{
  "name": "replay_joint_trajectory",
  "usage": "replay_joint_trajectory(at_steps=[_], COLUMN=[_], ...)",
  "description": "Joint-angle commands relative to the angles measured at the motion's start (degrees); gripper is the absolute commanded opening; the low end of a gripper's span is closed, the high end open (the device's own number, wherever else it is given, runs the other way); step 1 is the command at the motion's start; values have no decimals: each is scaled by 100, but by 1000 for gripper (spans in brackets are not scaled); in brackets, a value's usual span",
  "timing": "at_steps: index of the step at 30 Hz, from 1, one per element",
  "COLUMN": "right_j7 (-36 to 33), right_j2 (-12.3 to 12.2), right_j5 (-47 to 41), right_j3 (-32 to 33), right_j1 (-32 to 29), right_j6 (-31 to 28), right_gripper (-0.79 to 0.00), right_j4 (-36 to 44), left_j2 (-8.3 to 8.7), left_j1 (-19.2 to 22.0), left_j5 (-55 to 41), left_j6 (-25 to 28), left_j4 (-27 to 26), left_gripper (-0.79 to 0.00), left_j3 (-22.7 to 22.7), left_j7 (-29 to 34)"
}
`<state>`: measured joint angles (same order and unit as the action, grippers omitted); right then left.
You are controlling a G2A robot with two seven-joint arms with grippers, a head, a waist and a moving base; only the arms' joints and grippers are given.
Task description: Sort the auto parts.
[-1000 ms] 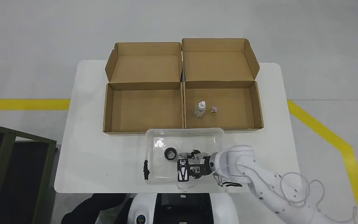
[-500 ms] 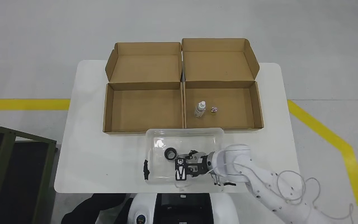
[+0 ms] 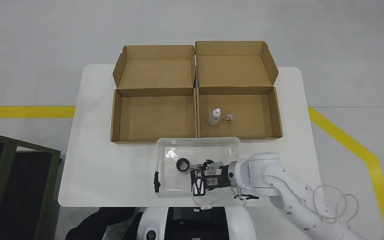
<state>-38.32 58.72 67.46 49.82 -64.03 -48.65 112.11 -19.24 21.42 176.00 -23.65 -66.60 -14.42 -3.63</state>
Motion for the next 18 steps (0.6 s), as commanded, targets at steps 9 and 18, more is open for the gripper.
replay_joint_trajectory(at_steps=[9,18], right_j7=[924,2144], right_j2=[-81,-68], right_j5=[-577,-1207], right_j3=[624,1094], right_j1=[-277,-407], right_j6=[255,640], right_gripper=[-785,-785], right_j4=[573,661], left_j2=[0,0], left_j1=[0,0], left_j5=[0,0], left_j6=[0,0], left_j4=[0,0], left_gripper=[0,0], left_j3=[0,0], left_j7=[0,0])
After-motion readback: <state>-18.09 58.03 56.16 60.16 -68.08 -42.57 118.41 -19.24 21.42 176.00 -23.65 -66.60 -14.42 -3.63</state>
